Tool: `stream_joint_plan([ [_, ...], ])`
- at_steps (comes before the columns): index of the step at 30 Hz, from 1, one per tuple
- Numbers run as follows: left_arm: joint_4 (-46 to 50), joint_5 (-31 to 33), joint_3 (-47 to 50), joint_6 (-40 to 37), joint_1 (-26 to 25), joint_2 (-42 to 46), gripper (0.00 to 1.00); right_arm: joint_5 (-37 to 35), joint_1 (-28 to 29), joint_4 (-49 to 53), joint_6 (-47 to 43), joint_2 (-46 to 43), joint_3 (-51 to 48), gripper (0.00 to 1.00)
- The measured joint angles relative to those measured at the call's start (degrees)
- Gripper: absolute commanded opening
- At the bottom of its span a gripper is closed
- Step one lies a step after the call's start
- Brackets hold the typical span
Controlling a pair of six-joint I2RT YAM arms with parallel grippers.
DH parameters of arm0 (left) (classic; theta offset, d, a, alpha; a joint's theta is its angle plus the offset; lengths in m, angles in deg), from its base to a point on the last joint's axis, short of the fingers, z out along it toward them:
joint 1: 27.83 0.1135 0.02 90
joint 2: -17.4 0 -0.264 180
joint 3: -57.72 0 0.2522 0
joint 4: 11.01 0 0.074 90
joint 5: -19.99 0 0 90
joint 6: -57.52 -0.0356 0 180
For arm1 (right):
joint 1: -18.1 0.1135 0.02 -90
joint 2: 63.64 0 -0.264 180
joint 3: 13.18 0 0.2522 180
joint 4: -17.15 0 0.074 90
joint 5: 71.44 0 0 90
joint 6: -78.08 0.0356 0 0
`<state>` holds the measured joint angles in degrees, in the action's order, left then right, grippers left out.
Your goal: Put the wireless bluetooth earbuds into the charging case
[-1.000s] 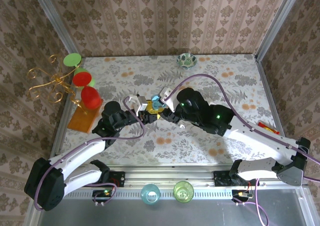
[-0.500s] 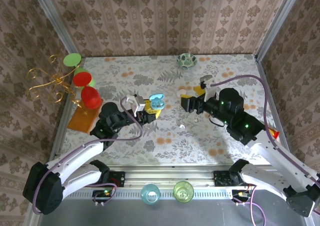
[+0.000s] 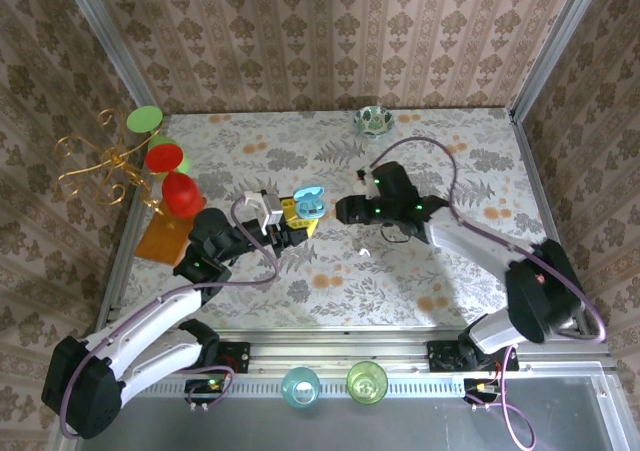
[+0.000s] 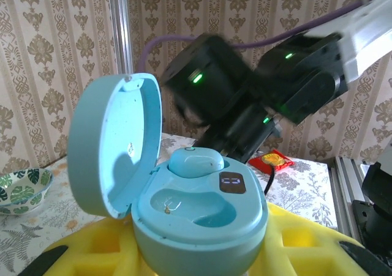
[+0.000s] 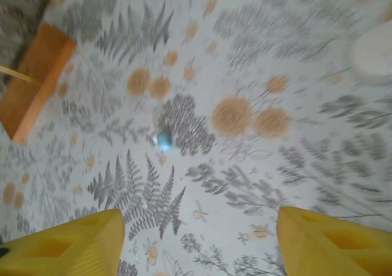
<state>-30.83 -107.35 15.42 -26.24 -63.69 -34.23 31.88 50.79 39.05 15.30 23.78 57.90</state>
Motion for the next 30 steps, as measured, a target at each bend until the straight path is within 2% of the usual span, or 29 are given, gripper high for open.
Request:
stream_joint_plan([
  [6,0.0,0.0,0.0,0.2,0.0,0.0,0.20,5.2,4.9,3.5,1.4,16.8,13.6,0.61],
  [15,0.2,0.0,0.0,0.2,-0.1,0.0,0.20,8.7,9.4,7.3,0.6,33.8,30.8,0.62],
  [24,1.1,0.0,0.0,0.2,-0.1,0.0,0.20,11.0,8.7,12.0,-3.8,42.9,42.4,0.62],
  [30,1.4,0.1,0.0,0.2,-0.1,0.0,0.20,11.6,8.4,13.3,-5.7,44.8,43.2,0.62],
])
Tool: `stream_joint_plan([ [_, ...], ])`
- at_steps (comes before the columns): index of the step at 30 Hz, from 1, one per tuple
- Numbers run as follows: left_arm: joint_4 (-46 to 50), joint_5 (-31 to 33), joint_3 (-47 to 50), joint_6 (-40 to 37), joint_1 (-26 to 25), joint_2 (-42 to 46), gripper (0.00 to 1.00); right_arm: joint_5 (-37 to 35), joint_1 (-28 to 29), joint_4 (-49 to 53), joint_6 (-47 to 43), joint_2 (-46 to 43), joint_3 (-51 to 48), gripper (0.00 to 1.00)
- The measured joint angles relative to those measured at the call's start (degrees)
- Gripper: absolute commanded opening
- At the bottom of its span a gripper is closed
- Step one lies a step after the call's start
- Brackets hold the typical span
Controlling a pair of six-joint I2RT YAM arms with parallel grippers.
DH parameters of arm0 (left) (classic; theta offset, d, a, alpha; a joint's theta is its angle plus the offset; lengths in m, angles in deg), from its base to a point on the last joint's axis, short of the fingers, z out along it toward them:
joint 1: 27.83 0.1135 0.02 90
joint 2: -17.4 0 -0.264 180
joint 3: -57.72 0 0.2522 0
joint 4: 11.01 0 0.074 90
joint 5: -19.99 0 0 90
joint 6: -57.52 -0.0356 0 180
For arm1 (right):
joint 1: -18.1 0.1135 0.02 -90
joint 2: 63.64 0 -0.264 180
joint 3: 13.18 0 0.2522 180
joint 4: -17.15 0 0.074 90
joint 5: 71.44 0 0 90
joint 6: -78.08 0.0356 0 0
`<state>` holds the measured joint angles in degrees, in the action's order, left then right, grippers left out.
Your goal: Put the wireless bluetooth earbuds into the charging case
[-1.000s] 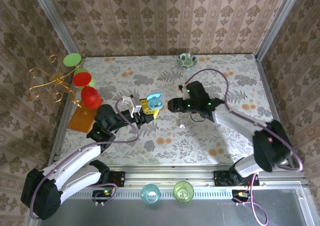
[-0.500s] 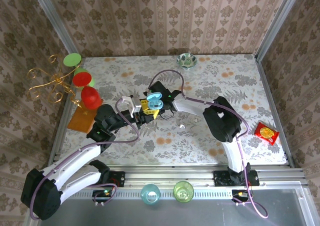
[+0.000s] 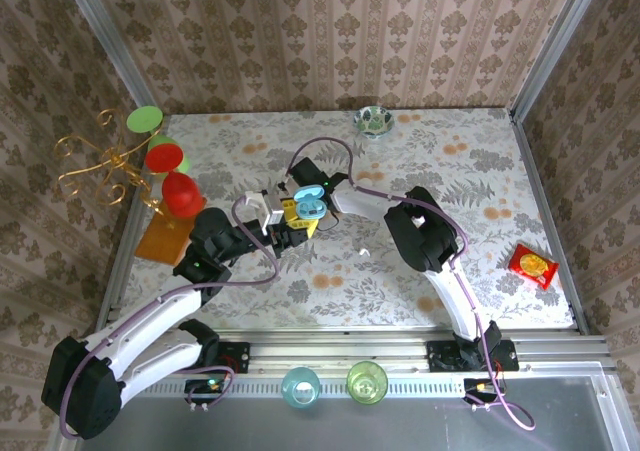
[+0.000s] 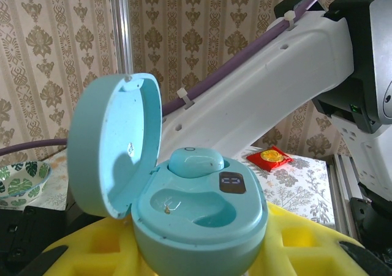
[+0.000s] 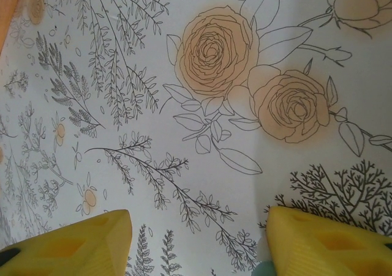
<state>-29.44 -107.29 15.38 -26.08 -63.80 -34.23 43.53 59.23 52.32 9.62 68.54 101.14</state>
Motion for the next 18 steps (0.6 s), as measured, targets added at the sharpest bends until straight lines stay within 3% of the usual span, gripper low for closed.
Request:
stream_joint_plan([
  [12,-0.1,0.0,0.0,0.0,0.0,-0.1,0.20,0.3,-0.1,-0.2,-0.9,-2.9,-4.6,0.58],
  [18,-0.3,0.0,0.0,0.0,0.0,-0.2,0.20,-3.1,0.0,1.7,-2.9,-2.9,-4.3,0.57],
])
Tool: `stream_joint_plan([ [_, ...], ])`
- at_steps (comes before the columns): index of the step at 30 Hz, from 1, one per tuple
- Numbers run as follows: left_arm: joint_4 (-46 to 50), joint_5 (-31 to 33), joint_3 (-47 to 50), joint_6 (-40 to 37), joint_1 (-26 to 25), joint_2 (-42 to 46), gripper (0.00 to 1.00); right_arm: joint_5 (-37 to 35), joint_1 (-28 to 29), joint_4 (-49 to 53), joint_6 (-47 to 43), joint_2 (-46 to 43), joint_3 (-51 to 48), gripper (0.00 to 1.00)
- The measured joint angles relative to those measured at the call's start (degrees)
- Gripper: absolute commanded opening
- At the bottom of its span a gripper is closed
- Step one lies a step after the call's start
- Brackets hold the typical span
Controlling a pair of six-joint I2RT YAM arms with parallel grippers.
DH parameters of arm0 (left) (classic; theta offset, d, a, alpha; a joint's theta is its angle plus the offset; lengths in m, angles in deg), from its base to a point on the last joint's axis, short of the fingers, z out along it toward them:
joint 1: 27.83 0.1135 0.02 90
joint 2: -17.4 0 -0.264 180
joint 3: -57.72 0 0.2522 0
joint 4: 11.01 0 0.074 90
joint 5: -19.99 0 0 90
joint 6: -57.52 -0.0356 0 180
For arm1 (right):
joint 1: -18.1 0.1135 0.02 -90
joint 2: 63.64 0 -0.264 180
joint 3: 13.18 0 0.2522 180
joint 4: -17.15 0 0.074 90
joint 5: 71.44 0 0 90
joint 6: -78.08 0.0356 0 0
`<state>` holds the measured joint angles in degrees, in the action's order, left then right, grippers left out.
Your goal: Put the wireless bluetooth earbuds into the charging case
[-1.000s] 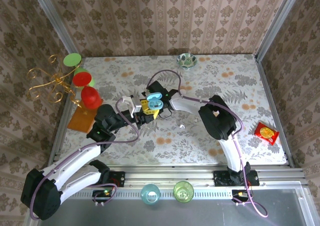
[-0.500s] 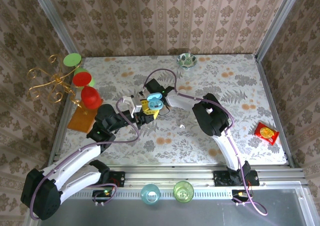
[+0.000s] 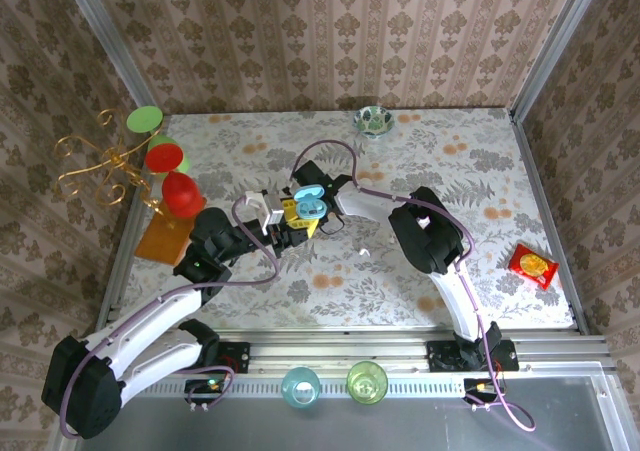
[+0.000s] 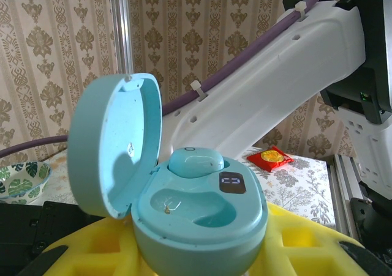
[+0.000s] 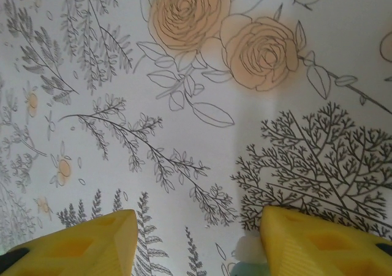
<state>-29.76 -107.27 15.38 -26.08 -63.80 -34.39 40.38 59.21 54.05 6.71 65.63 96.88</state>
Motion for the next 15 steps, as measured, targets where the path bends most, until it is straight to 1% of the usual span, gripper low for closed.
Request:
stream_joint_plan([
  [4,0.4,0.0,0.0,0.0,0.0,0.5,0.20,-4.2,0.6,1.0,-1.3,-1.6,-1.4,0.53],
  [7,0.4,0.0,0.0,0.0,0.0,0.9,0.20,-7.7,0.5,2.5,-2.2,-3.7,-4.0,0.48],
  [10,0.4,0.0,0.0,0.0,0.0,0.8,0.20,-9.8,0.4,3.3,-2.4,-4.7,-5.4,0.48],
  [15,0.4,0.0,0.0,0.0,0.0,0.1,0.20,-11.0,0.4,3.6,-2.3,-5.8,-6.6,0.48],
])
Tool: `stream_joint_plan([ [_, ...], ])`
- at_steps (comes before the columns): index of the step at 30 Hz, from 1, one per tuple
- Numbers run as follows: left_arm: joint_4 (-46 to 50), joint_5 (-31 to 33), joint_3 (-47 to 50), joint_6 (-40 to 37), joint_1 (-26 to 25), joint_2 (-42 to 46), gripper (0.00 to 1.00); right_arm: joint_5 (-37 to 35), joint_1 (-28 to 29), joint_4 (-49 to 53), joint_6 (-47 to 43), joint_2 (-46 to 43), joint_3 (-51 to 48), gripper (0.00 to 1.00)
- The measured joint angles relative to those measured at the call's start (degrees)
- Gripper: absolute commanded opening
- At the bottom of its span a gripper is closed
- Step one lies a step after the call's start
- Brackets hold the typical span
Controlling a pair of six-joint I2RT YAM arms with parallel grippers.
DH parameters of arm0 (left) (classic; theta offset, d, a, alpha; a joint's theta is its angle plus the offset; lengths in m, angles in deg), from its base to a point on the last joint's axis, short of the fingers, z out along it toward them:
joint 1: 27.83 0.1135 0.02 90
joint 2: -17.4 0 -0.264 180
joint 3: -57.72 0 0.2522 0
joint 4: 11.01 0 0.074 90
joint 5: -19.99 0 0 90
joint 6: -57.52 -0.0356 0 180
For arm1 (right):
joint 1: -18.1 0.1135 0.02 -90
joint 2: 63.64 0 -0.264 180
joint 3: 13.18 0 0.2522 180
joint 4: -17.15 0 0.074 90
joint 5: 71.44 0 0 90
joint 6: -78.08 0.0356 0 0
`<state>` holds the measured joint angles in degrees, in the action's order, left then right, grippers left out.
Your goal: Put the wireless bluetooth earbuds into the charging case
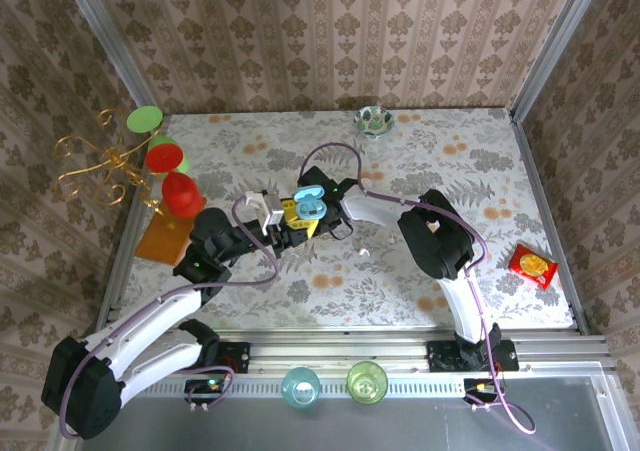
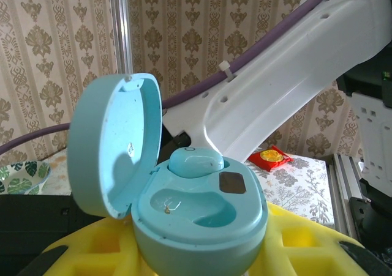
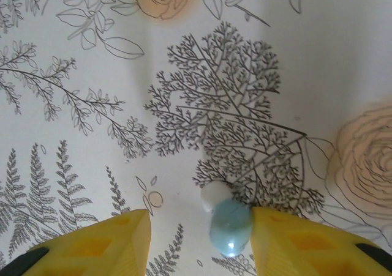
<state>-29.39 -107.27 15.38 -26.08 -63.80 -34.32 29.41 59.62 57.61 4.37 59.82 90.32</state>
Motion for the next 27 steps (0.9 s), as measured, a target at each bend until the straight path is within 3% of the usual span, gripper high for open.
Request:
stream_joint_plan([
  [9,-0.2,0.0,0.0,0.0,0.0,-0.1,0.20,-1.9,0.0,1.7,0.2,-0.6,0.2,0.47],
  [19,-0.2,0.0,0.0,0.0,0.0,-0.1,0.20,-5.0,0.0,5.5,1.0,3.1,5.7,0.27],
  [27,-0.2,0.0,0.0,0.0,0.0,-0.1,0.20,-6.4,0.0,5.7,1.9,2.4,4.7,0.23],
])
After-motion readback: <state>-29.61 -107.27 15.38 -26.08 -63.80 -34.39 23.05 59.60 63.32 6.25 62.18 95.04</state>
